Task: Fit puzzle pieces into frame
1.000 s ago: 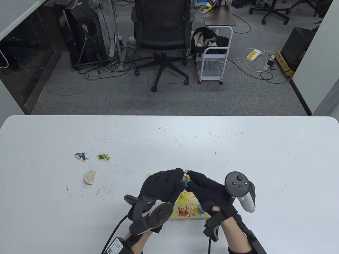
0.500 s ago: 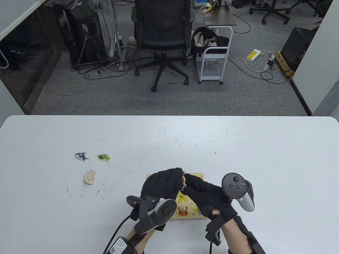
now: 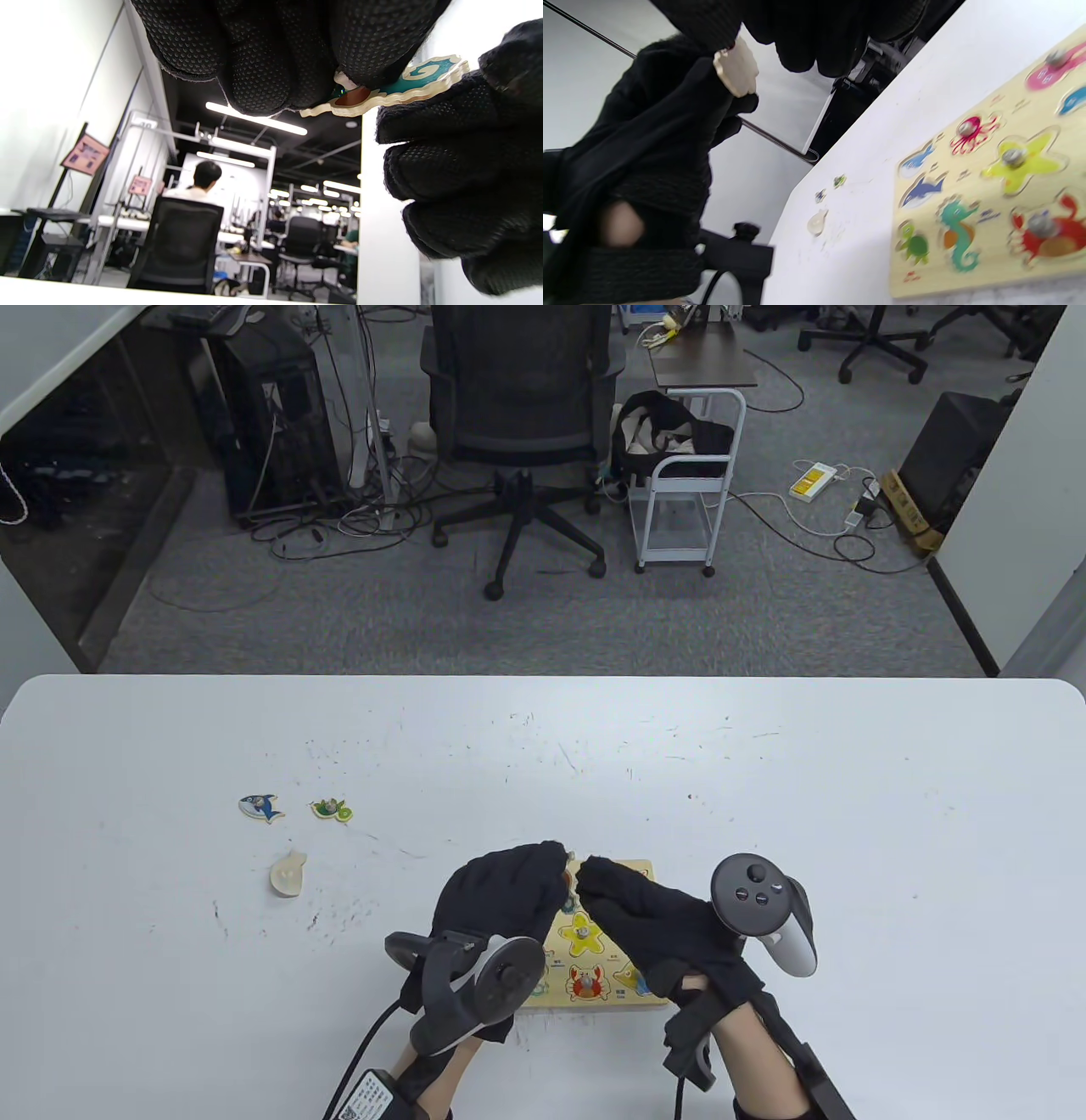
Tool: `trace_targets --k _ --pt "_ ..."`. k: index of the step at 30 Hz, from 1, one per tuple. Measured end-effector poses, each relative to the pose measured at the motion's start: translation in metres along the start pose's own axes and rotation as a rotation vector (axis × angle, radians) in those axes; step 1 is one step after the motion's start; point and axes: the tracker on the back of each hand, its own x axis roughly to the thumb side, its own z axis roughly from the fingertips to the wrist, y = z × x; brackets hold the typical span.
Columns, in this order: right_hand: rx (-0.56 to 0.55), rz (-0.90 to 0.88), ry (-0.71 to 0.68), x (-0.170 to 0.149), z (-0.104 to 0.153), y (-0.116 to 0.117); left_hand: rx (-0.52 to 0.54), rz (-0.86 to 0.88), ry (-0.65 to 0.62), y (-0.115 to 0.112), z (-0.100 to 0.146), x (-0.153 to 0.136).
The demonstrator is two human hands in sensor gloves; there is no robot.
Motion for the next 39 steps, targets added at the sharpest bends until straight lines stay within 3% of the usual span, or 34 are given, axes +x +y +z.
trace_targets --k 16,25,33,39 --pt "-0.483 0.591 0.266 -0.001 0.039 -0.062 -0.247 -0.233 -0.109 -0.013 -0.012 0.009" --pt "-0.471 0.487 0.332 -0.020 0.040 -0.075 -0.428 -0.408 -0.151 -0.045 -0.017 0.011" --pt "-0.448 0.497 0.324 -0.021 0.037 -0.072 -0.559 -0.526 -0.212 -0.091 -0.002 0.012" --pt "-0.443 0.498 0.318 -0.021 0.036 -0.071 -0.624 -0.577 -0.256 -0.112 0.008 0.021"
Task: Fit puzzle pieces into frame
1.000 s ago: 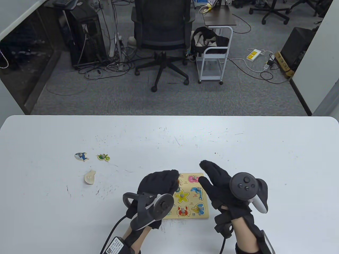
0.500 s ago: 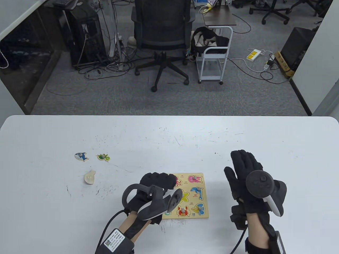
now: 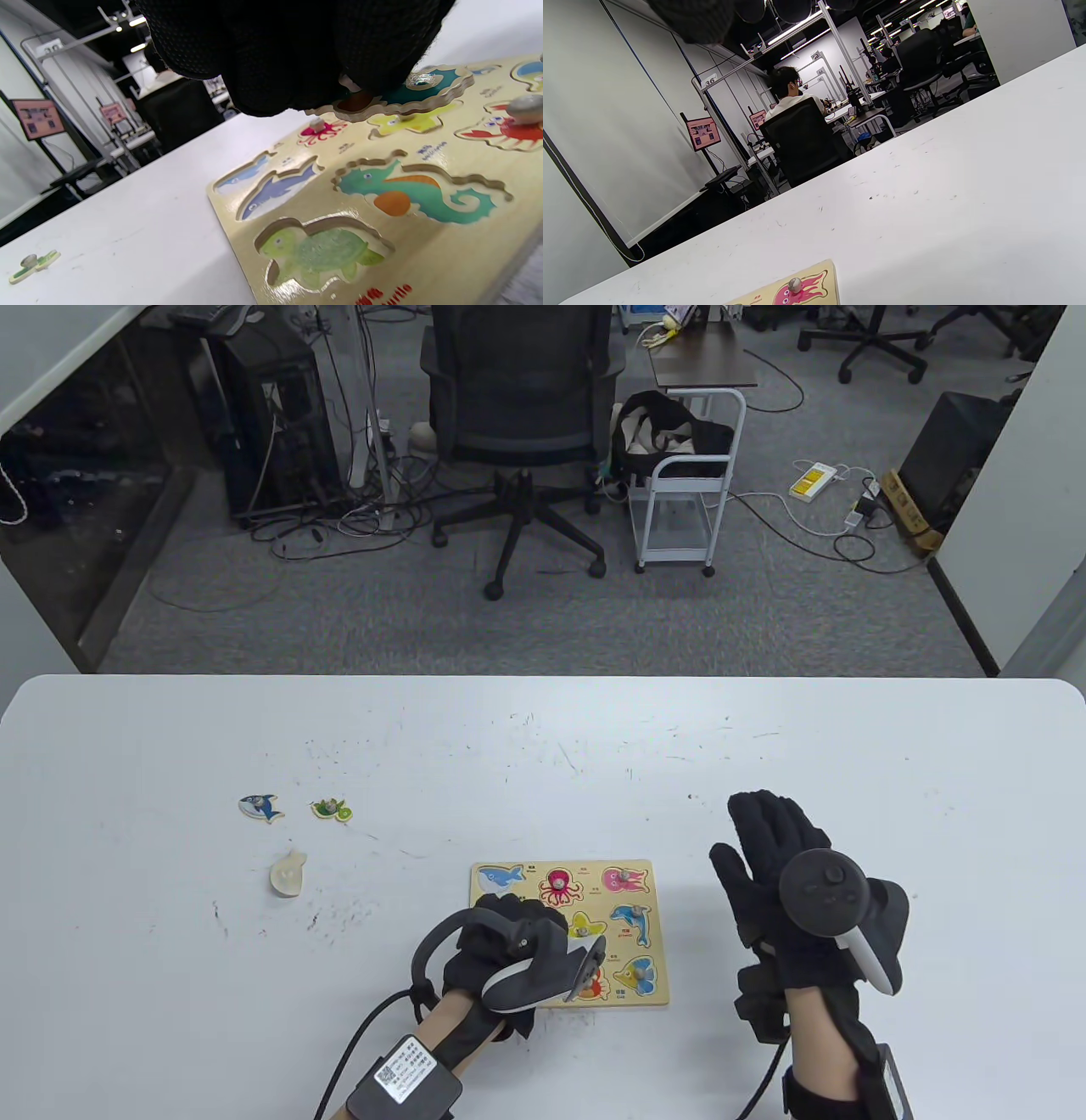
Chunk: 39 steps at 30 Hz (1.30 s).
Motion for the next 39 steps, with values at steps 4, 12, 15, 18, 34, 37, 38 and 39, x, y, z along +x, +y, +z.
trace_targets --k 4,12,15,18,34,37,38,39 --pt "0.003 0.003 -0.007 0.001 0.000 0.001 -0.042 -0.035 -0.017 -0.008 -0.003 0.008" --pt "0.008 0.010 -0.015 0.002 0.000 0.003 -0.097 -0.048 -0.032 -0.020 -0.008 0.014" --pt "0.010 0.009 -0.016 0.002 0.000 0.003 -0.111 -0.045 -0.043 -0.023 -0.008 0.016" --pt "0.012 0.010 -0.017 0.002 0.000 0.004 -0.115 -0.051 -0.045 -0.025 -0.009 0.018" --pt "0.029 0.027 -0.025 0.005 -0.001 0.007 -0.125 -0.058 -0.037 -0.022 -0.006 0.017" --pt "0.031 0.030 -0.025 0.005 -0.001 0.008 -0.145 -0.063 -0.041 -0.020 -0.005 0.016" --pt "0.032 0.030 -0.026 0.005 -0.001 0.008 -0.155 -0.058 -0.041 -0.020 -0.005 0.016" --pt "0.033 0.030 -0.027 0.005 -0.001 0.008 -0.173 -0.063 -0.038 -0.019 -0.005 0.014"
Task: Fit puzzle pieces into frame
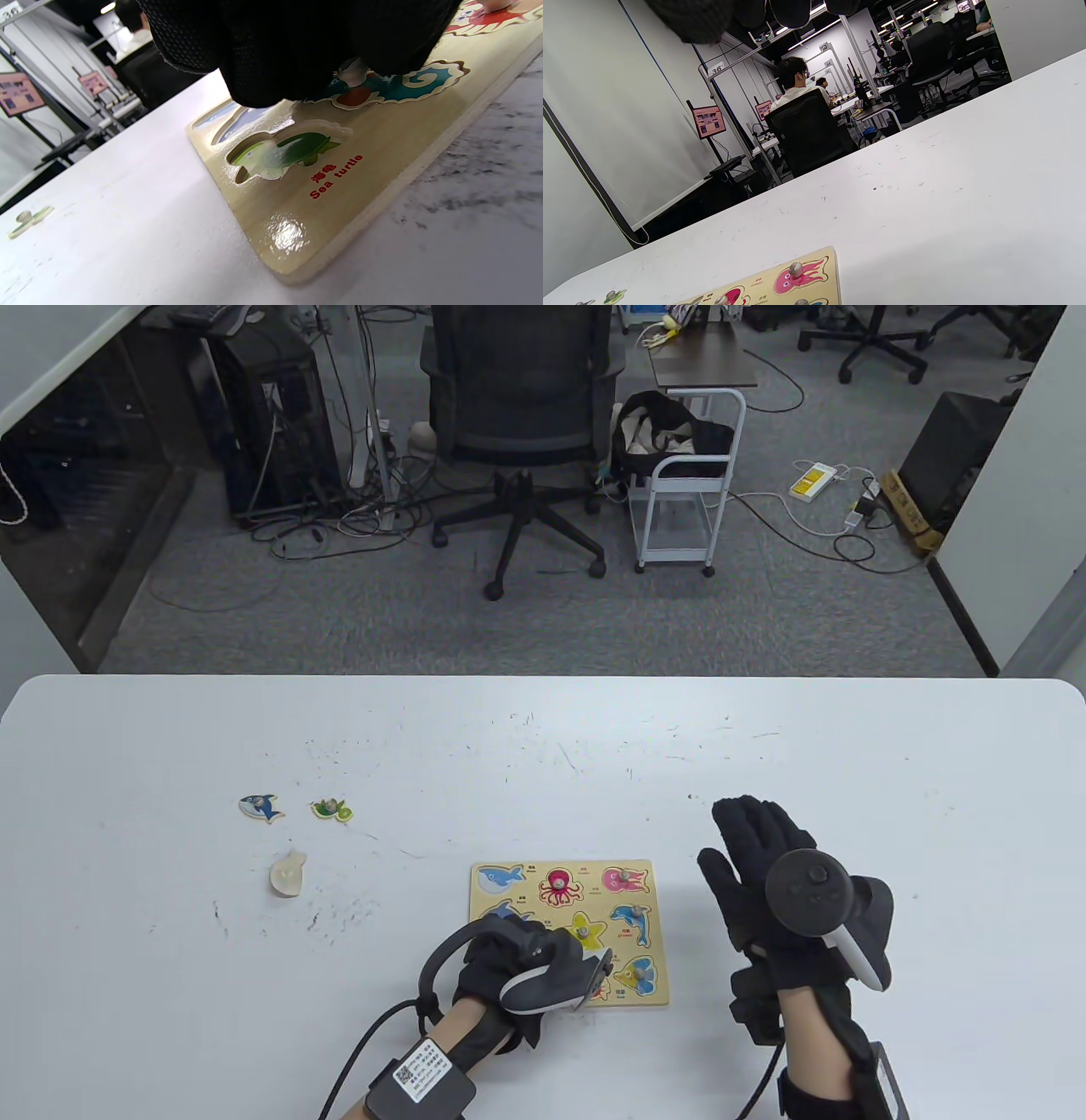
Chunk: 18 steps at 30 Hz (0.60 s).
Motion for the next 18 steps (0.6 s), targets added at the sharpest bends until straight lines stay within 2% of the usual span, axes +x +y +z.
trace_targets --k 3,8,14,18 --pt "-0.001 -0.003 -0.002 0.000 0.000 0.000 -0.031 0.002 0.043 0.005 0.000 -0.016" --pt "0.004 -0.005 -0.001 0.000 0.000 0.000 -0.048 0.078 0.198 0.003 -0.005 -0.069" --pt "0.009 0.003 -0.002 0.000 -0.001 0.000 -0.122 0.216 0.411 -0.019 -0.004 -0.146" --pt "0.012 0.009 0.000 0.001 -0.001 0.001 -0.167 0.291 0.551 -0.044 -0.002 -0.189"
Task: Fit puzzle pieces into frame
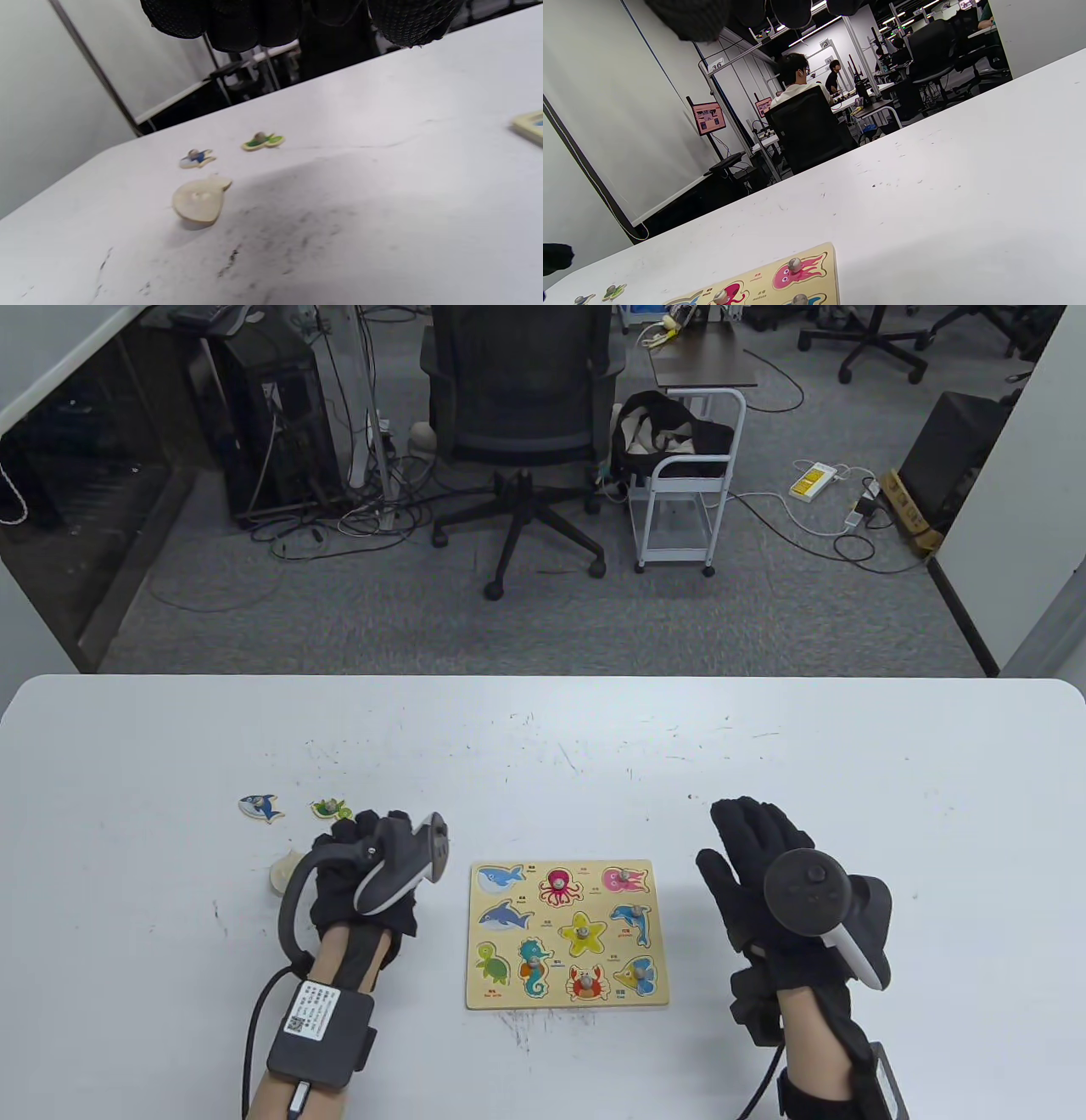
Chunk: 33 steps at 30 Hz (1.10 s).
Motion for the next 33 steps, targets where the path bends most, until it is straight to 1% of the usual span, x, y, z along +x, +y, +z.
trace_targets --k 4,6,7,10,16,20,24,29,31,33 --pt "0.006 0.008 0.004 0.000 0.000 0.001 -0.078 0.084 0.108 -0.024 -0.022 -0.036" --pt "0.008 0.011 0.007 0.001 0.000 0.001 -0.101 0.124 0.139 -0.034 -0.029 -0.046" --pt "0.009 0.012 0.008 0.001 0.000 0.002 -0.107 0.152 0.150 -0.041 -0.032 -0.051" --pt "0.009 0.017 0.013 0.001 -0.001 0.002 -0.078 0.279 0.175 -0.058 -0.039 -0.060" --pt "0.023 0.023 0.021 0.001 -0.002 0.005 -0.110 0.253 0.250 -0.076 -0.055 -0.068" --pt "0.029 0.045 0.045 0.001 -0.005 0.009 -0.092 0.282 0.282 -0.085 -0.062 -0.071" --pt "0.034 0.049 0.049 0.000 -0.006 0.011 -0.167 0.264 0.298 -0.092 -0.067 -0.071" --pt "0.026 0.046 0.056 -0.001 -0.006 0.010 -0.189 0.206 0.318 -0.097 -0.070 -0.073" --pt "0.020 0.043 0.058 -0.001 -0.006 0.010 -0.232 0.194 0.315 -0.101 -0.071 -0.072" --pt "0.020 0.040 0.058 -0.002 -0.006 0.010 -0.225 0.217 0.313 -0.103 -0.071 -0.073"
